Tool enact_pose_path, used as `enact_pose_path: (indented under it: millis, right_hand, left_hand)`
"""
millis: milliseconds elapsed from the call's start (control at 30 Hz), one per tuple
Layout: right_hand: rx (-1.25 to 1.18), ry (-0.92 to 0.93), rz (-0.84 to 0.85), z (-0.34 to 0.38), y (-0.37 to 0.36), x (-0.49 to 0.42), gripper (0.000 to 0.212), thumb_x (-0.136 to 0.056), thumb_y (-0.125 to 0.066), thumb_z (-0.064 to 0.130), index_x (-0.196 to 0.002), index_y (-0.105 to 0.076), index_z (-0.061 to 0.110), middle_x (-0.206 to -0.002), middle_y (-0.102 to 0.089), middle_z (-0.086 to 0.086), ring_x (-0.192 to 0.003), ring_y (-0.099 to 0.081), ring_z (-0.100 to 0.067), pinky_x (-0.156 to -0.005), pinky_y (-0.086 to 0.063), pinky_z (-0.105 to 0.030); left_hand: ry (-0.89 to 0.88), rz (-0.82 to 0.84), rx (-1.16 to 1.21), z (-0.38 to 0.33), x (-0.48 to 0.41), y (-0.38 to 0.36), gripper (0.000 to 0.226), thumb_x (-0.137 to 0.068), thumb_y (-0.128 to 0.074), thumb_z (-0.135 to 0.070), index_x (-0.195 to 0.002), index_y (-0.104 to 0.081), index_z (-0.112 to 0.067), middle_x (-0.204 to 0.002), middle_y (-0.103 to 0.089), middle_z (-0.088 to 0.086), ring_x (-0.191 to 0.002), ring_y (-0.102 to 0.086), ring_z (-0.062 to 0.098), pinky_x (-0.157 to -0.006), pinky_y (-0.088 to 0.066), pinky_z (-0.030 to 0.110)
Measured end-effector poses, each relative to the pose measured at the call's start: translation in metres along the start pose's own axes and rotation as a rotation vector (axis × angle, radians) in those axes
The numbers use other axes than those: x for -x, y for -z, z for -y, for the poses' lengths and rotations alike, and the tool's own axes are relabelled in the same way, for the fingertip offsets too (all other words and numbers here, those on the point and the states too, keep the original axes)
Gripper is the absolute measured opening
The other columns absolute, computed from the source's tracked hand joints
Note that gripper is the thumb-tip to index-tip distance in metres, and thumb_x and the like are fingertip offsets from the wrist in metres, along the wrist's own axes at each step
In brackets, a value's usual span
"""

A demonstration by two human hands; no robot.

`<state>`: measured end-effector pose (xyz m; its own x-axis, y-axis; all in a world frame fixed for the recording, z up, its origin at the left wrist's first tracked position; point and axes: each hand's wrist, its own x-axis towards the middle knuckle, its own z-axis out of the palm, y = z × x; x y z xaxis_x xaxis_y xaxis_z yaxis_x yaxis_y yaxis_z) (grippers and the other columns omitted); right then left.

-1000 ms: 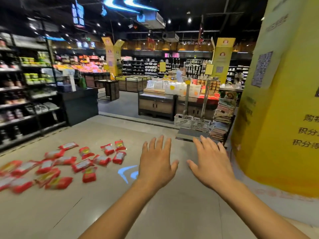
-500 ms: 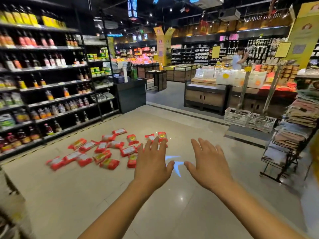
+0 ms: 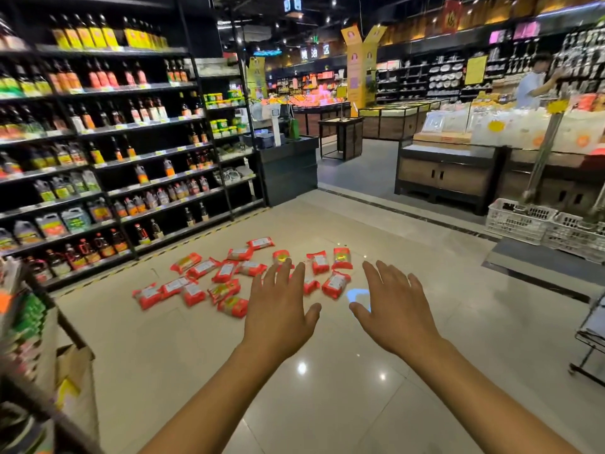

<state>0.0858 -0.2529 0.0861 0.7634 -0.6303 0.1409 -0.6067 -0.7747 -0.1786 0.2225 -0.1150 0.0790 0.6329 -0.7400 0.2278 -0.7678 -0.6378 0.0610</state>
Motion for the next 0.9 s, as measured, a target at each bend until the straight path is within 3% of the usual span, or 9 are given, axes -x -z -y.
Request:
enact_pose_path:
  millis: [267, 900]
  right_hand:
    - [0.029, 0.053, 0.031, -0.010, -0.031, -0.097, 0.077, -0.102, -0.041, 0.058, -0.162, -0.009, 0.023, -0.170, -0.013, -0.005, -0.156, -0.014, -0.024, -0.126, -0.011, -0.047]
    - [0.110, 0.017, 0.028, 0.007, -0.067, -0.384, 0.075, -0.103, -0.039, 0.058, -0.162, -0.008, 0.024, -0.171, -0.012, -0.003, -0.156, -0.013, -0.024, -0.125, -0.011, -0.045]
  left_hand:
    - [0.064, 0.017, 0.013, 0.014, -0.082, -0.032, 0.079, -0.102, -0.039, -0.064, -0.165, -0.009, -0.027, -0.174, -0.006, 0.003, -0.160, -0.005, 0.029, -0.129, -0.007, 0.049]
    - [0.003, 0.007, 0.050, 0.095, -0.374, -0.105, 0.078, -0.103, -0.039, -0.062, -0.165, -0.012, -0.024, -0.173, -0.011, 0.007, -0.159, -0.011, 0.031, -0.128, -0.007, 0.048]
